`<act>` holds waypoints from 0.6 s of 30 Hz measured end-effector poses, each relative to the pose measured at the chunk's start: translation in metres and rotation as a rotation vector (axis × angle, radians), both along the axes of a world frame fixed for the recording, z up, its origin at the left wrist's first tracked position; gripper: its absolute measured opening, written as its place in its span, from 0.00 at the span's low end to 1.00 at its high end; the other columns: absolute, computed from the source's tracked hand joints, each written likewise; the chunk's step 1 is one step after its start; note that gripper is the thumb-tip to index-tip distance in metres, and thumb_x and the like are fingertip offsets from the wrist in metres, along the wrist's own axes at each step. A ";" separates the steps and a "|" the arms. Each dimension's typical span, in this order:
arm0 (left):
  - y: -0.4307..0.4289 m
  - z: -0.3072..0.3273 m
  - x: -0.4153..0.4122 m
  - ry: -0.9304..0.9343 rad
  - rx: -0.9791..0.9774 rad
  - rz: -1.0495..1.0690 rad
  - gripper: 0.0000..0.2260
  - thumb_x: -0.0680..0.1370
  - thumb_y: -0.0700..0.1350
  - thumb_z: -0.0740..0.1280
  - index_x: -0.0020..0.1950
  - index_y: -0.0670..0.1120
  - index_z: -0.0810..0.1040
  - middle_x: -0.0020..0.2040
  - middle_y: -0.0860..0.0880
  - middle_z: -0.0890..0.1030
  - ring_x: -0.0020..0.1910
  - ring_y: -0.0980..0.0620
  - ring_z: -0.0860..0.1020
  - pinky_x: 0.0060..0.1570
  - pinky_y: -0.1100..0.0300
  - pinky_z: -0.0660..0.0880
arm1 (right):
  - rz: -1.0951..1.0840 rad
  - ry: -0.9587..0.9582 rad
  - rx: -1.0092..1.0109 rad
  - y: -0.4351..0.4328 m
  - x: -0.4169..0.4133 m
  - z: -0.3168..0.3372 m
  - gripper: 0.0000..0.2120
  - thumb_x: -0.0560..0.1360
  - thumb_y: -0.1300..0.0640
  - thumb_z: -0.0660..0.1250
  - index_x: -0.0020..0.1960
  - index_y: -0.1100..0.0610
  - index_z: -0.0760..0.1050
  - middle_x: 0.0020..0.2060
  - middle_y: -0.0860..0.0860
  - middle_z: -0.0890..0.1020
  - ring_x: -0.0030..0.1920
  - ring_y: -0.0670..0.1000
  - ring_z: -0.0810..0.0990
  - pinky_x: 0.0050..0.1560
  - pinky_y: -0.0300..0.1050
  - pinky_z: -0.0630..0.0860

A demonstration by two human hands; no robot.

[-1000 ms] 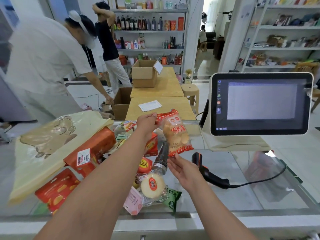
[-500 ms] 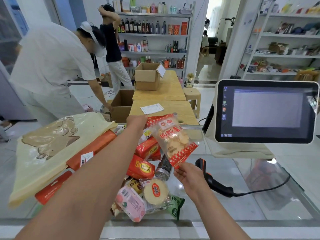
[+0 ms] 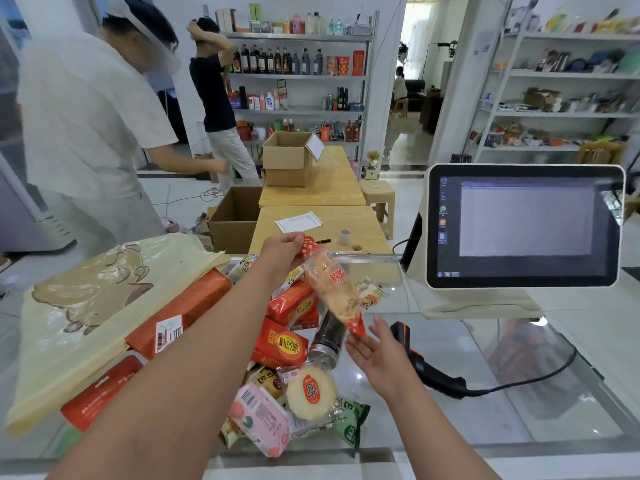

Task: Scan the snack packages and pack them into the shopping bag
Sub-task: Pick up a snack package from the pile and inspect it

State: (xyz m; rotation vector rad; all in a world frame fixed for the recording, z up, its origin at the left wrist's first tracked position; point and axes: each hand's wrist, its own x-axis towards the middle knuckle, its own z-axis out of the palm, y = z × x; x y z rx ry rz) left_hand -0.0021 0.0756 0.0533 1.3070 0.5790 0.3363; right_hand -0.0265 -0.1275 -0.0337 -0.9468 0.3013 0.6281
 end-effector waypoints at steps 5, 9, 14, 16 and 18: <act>0.002 0.000 -0.009 -0.137 -0.090 -0.168 0.10 0.82 0.37 0.58 0.62 0.37 0.72 0.49 0.43 0.78 0.47 0.51 0.78 0.49 0.60 0.80 | 0.036 -0.042 -0.049 0.005 0.014 0.003 0.19 0.80 0.43 0.58 0.60 0.56 0.75 0.34 0.55 0.78 0.30 0.49 0.73 0.39 0.46 0.75; 0.013 -0.005 -0.018 -0.235 -0.212 -0.196 0.10 0.82 0.38 0.57 0.61 0.37 0.72 0.51 0.42 0.78 0.47 0.50 0.79 0.44 0.61 0.81 | -0.055 -0.049 0.009 0.008 0.022 0.006 0.15 0.79 0.50 0.62 0.60 0.58 0.76 0.49 0.57 0.81 0.45 0.50 0.80 0.33 0.41 0.78; 0.019 -0.019 -0.029 -0.247 -0.286 -0.171 0.09 0.82 0.37 0.56 0.56 0.41 0.75 0.51 0.42 0.77 0.49 0.49 0.78 0.50 0.57 0.79 | -0.070 -0.096 -0.054 0.009 0.029 0.014 0.14 0.77 0.51 0.67 0.56 0.60 0.78 0.47 0.55 0.84 0.46 0.51 0.82 0.35 0.42 0.79; 0.024 -0.023 -0.033 -0.230 -0.284 -0.182 0.10 0.82 0.36 0.56 0.57 0.42 0.76 0.52 0.41 0.77 0.50 0.48 0.78 0.49 0.57 0.80 | -0.083 -0.116 -0.093 0.009 0.033 0.016 0.15 0.76 0.50 0.68 0.56 0.60 0.78 0.49 0.57 0.84 0.51 0.54 0.82 0.44 0.48 0.80; 0.029 -0.024 -0.036 -0.208 -0.275 -0.221 0.11 0.82 0.36 0.56 0.58 0.41 0.76 0.52 0.41 0.78 0.50 0.47 0.78 0.49 0.56 0.80 | -0.068 -0.163 -0.140 0.011 0.037 0.019 0.16 0.75 0.49 0.69 0.55 0.60 0.79 0.49 0.56 0.84 0.52 0.55 0.82 0.48 0.50 0.80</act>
